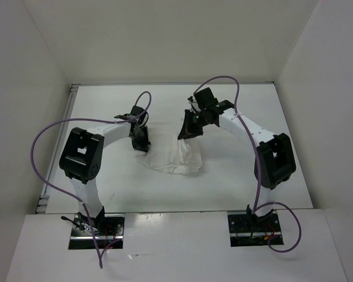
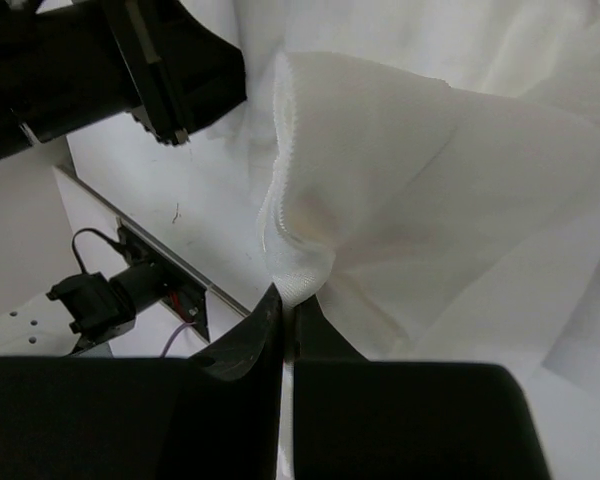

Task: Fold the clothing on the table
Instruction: Fold the skirt

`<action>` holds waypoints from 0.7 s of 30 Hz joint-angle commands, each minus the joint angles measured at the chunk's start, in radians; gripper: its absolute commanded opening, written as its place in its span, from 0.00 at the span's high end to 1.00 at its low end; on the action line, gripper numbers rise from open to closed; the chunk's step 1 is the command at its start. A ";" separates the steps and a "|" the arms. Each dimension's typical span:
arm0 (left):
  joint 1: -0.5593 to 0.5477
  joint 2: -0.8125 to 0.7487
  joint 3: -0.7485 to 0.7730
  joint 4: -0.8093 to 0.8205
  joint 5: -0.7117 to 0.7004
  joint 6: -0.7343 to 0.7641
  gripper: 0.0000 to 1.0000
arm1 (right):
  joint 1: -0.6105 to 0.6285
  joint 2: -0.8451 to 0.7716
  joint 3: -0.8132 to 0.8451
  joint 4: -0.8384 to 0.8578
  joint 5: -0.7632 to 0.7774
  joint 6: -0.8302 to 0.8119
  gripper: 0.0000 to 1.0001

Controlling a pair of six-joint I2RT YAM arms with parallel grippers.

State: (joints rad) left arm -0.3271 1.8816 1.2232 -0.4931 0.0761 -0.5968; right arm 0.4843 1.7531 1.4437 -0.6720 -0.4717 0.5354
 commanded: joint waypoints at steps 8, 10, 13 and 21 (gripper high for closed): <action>-0.040 -0.029 -0.002 0.011 0.062 -0.032 0.96 | 0.094 0.183 0.201 0.052 -0.025 0.032 1.00; -0.040 -0.039 -0.002 0.001 0.053 -0.023 0.96 | 0.105 0.203 0.228 0.061 -0.025 0.032 1.00; -0.040 -0.050 -0.002 0.001 0.044 -0.023 0.96 | 0.114 0.241 0.239 0.071 -0.035 0.041 1.00; -0.040 -0.088 -0.002 -0.009 0.044 -0.023 0.96 | 0.123 0.301 0.248 0.143 -0.064 0.072 1.00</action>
State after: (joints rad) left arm -0.3672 1.8507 1.2232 -0.4980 0.1165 -0.6098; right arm 0.5980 2.0365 1.6367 -0.6121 -0.5034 0.5865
